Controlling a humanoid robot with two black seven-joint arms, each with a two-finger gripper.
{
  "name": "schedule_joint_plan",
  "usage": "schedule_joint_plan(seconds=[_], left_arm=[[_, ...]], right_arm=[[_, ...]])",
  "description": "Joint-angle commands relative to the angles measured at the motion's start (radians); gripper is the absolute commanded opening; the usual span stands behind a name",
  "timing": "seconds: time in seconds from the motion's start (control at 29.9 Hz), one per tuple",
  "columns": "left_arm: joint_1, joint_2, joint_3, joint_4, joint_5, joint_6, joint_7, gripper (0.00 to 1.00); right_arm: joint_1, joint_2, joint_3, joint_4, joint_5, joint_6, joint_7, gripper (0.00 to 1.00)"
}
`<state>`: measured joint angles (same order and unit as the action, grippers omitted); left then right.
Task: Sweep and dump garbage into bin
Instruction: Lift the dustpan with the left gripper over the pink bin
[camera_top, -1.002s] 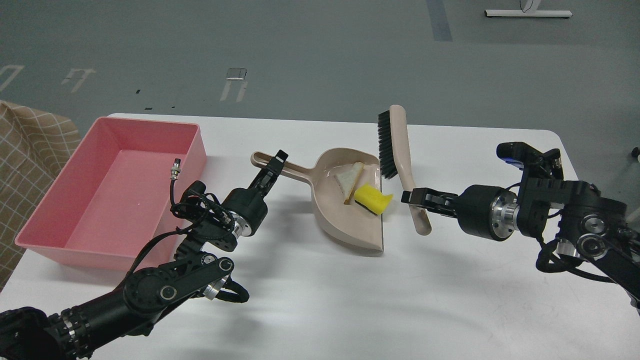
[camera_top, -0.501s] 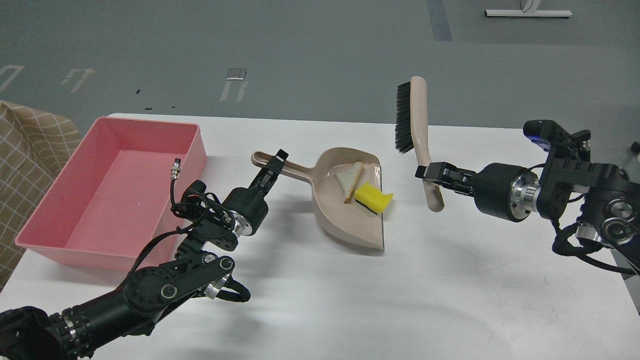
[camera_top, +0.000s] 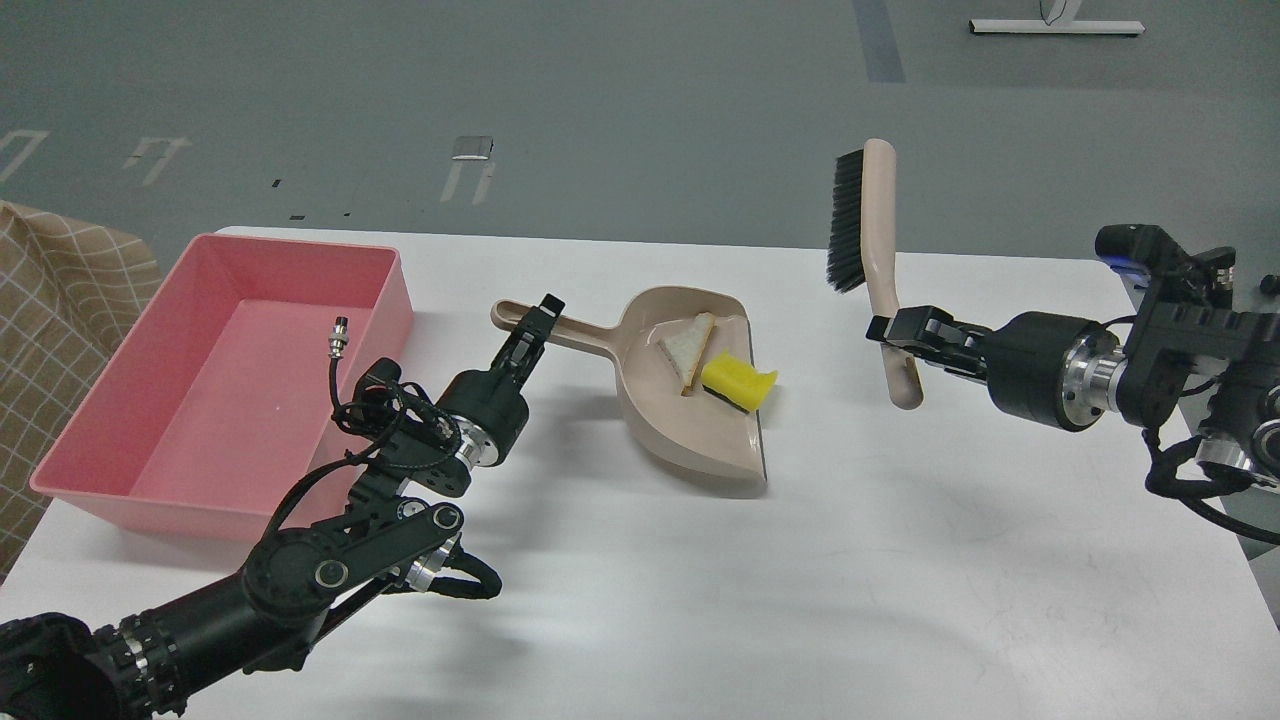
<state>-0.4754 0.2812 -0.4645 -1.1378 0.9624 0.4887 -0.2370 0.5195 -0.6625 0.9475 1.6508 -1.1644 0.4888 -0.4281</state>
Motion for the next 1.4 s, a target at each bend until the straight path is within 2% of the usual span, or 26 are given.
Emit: schedule_joint_plan(seconds=[0.0,0.13,0.7,1.37], left_arm=[[-0.002,0.001,-0.008,0.0,-0.059,0.0,-0.005,0.0],[-0.002,0.003,-0.013,-0.008,-0.096,0.0,-0.034,0.0],[-0.008,0.003,-0.102,-0.028,-0.195,0.0,-0.044,0.0],[-0.055,0.081,-0.151,-0.049,-0.264,0.0,-0.042,0.0]], right_arm=[[-0.007,-0.006,0.023,-0.002,0.003,0.0,0.002,0.0],[-0.009,-0.023,0.031,-0.003,0.035,0.0,0.002,0.0],[-0.013,-0.131,0.053,-0.02,0.097,0.0,0.005,0.0],[-0.035,-0.137,0.054,-0.025,0.095,0.0,0.008,0.0]])
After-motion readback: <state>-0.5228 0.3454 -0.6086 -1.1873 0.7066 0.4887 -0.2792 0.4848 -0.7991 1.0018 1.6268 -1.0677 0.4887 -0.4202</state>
